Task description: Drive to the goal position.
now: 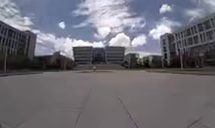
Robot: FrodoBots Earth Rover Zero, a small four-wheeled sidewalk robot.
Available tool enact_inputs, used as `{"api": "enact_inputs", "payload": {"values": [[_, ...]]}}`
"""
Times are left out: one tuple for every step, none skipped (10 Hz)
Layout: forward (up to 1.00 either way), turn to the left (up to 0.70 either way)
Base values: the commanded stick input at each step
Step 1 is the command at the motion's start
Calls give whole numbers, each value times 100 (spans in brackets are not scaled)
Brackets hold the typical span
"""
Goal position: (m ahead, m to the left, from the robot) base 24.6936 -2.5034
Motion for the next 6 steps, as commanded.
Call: {"api": "enact_inputs", "payload": {"values": [[100,3],[100,3],[100,3],[100,3],[100,3],[100,3]]}}
